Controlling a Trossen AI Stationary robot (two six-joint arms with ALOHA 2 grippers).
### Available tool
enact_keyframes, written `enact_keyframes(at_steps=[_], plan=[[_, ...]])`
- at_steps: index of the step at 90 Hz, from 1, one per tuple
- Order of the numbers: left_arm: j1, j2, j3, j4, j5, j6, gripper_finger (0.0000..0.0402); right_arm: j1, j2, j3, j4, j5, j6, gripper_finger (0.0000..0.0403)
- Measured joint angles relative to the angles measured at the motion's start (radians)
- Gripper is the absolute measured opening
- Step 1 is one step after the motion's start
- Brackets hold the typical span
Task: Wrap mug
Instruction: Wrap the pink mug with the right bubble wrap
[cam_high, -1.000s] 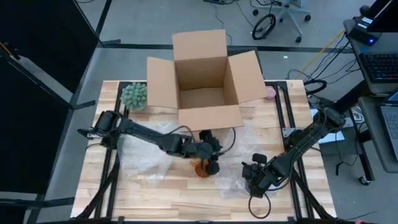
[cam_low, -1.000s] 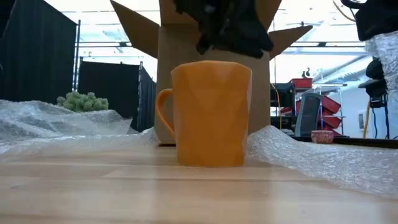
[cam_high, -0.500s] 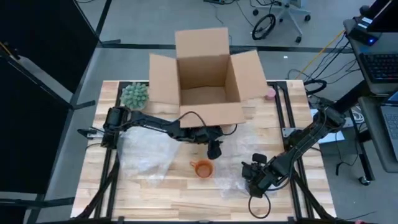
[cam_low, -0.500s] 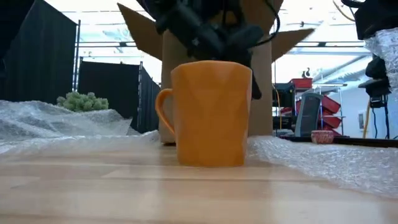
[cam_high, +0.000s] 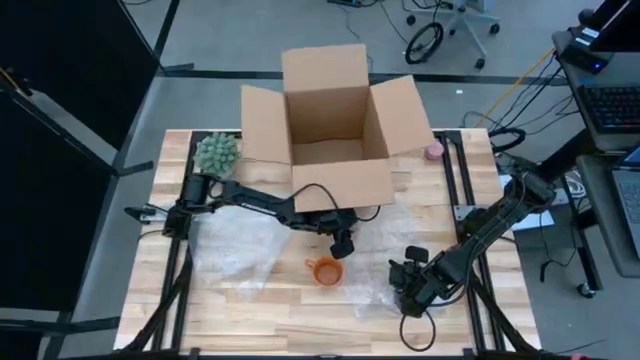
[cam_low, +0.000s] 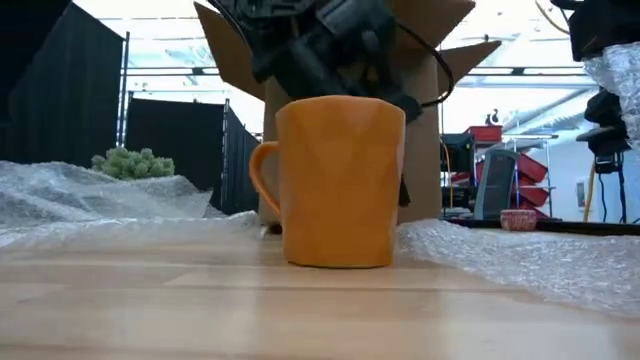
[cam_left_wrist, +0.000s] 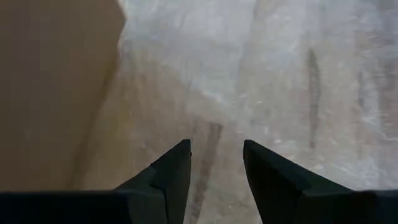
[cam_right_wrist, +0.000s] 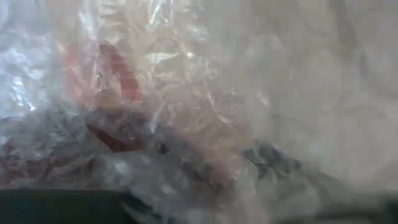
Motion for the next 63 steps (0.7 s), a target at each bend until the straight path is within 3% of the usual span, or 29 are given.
enact_keyframes(at_steps=[44,52,63], plan=[[0.006,0.06,0.0,-0.005,0.005,0.012,0.0132,0.0,0.0,0.0,0.004,0.001,-0.008,0.0153],[0.006,0.06,0.0,-0.005,0.005,0.012,0.0104,0.0,0.0,0.0,0.004,0.001,-0.008,0.0153],[0.006,0.06,0.0,-0.004,0.005,0.013,0.0028,0.0,0.0,0.0,0.003,0.001,-0.009,0.0153]])
